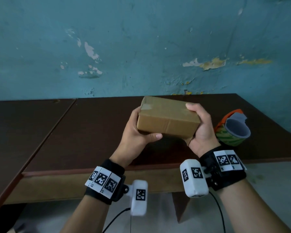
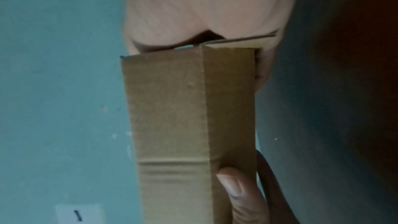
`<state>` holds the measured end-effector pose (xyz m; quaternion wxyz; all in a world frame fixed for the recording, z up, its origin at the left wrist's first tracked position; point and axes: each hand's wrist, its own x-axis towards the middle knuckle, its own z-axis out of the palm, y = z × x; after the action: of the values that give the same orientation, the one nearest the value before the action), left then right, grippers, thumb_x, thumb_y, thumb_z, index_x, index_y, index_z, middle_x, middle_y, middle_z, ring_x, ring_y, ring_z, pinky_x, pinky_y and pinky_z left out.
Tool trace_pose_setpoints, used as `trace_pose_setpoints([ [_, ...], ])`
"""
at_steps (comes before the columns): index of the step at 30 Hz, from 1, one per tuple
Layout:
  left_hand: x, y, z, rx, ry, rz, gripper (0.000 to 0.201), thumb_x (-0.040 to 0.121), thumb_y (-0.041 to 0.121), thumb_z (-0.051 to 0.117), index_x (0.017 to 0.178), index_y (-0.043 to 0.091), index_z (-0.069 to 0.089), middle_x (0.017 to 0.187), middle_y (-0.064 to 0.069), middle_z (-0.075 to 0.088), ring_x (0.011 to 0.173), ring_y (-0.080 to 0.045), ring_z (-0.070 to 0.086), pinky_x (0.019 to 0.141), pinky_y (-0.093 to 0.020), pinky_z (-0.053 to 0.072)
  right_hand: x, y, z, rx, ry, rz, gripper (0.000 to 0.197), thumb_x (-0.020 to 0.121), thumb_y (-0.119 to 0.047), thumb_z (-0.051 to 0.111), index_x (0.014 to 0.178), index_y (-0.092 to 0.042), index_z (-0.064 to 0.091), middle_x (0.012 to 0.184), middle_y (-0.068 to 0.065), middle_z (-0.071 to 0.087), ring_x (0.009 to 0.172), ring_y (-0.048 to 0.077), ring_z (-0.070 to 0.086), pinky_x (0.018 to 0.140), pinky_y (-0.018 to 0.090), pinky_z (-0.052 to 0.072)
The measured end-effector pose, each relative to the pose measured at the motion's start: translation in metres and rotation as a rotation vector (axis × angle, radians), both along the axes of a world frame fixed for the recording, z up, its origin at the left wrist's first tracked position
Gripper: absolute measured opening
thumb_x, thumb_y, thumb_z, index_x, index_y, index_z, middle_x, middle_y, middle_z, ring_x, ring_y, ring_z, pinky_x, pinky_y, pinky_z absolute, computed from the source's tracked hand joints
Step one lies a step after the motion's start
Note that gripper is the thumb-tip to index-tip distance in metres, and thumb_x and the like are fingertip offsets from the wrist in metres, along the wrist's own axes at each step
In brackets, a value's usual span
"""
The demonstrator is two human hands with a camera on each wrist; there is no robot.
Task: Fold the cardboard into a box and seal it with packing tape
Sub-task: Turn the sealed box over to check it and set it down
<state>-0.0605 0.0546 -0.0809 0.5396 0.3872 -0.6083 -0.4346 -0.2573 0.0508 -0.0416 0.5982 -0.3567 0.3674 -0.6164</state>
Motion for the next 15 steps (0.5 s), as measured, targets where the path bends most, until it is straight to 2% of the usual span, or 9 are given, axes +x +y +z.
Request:
trace_pose_setpoints([
  [2, 0.0, -0.002, 0.007, -0.017, 0.035, -0.004, 0.092, 0.066, 0.004, 0.089, 0.147, 0.014, 0.046, 0.137, -0.009, 0.063, 0.123, -0.017, 0.063, 0.096, -0.025, 0.054, 0.0, -0.002, 0.004, -0.022, -0.026, -0.016, 0.041, 0.09, -0.039, 0.059, 0.118, -0.01, 0.068, 0.102, 0.013, 0.07, 0.091, 0.027, 0.068, 0.071, 0.033, 0.054],
  [3, 0.001, -0.003, 0.01, -0.013, 0.046, -0.014, 0.093, 0.066, 0.004, 0.089, 0.147, 0.015, 0.046, 0.137, -0.009, 0.064, 0.124, -0.017, 0.063, 0.097, -0.025, 0.054, 0.0, -0.002, 0.006, -0.041, -0.018, -0.017, 0.042, 0.091, -0.039, 0.058, 0.12, -0.01, 0.067, 0.104, 0.013, 0.07, 0.092, 0.027, 0.068, 0.071, 0.033, 0.054],
  [6, 0.007, -0.001, 0.013, 0.052, 0.045, -0.09, 0.093, 0.068, 0.014, 0.093, 0.149, 0.02, 0.046, 0.139, -0.004, 0.065, 0.127, -0.016, 0.064, 0.105, -0.032, 0.054, -0.001, -0.002, 0.009, -0.082, -0.003, -0.016, 0.036, 0.093, -0.037, 0.056, 0.114, -0.011, 0.068, 0.105, 0.014, 0.069, 0.094, 0.027, 0.067, 0.073, 0.033, 0.054],
  [9, 0.015, -0.001, 0.011, 0.131, 0.021, -0.145, 0.098, 0.074, 0.048, 0.085, 0.157, 0.024, 0.04, 0.149, 0.0, 0.06, 0.135, -0.014, 0.059, 0.115, -0.039, 0.047, -0.006, -0.001, 0.01, -0.069, -0.069, -0.02, 0.032, 0.093, -0.037, 0.056, 0.11, -0.013, 0.07, 0.107, 0.013, 0.069, 0.093, 0.027, 0.067, 0.074, 0.034, 0.054],
  [11, 0.016, -0.004, 0.012, 0.164, 0.06, -0.108, 0.088, 0.086, 0.072, 0.063, 0.159, 0.027, 0.041, 0.153, 0.001, 0.057, 0.142, -0.015, 0.052, 0.12, -0.044, 0.038, -0.012, -0.001, 0.01, -0.047, -0.11, -0.037, 0.028, 0.094, -0.036, 0.056, 0.104, -0.016, 0.072, 0.103, 0.01, 0.072, 0.089, 0.025, 0.069, 0.072, 0.033, 0.055],
  [13, 0.015, -0.003, 0.018, 0.286, 0.179, 0.0, 0.076, 0.096, 0.073, 0.046, 0.153, 0.023, 0.05, 0.144, -0.003, 0.063, 0.138, -0.02, 0.056, 0.115, -0.046, 0.042, -0.017, -0.001, 0.01, -0.041, -0.13, -0.043, 0.026, 0.094, -0.037, 0.056, 0.094, -0.02, 0.075, 0.097, 0.006, 0.073, 0.086, 0.024, 0.07, 0.07, 0.032, 0.054],
  [15, 0.014, -0.004, 0.022, 0.467, 0.318, 0.041, 0.062, 0.1, 0.062, 0.051, 0.138, 0.012, 0.061, 0.127, -0.011, 0.071, 0.125, -0.03, 0.067, 0.107, -0.046, 0.052, -0.019, -0.001, 0.01, -0.048, -0.141, -0.046, 0.028, 0.094, -0.037, 0.055, 0.087, -0.022, 0.077, 0.095, 0.005, 0.073, 0.086, 0.024, 0.069, 0.071, 0.032, 0.053],
])
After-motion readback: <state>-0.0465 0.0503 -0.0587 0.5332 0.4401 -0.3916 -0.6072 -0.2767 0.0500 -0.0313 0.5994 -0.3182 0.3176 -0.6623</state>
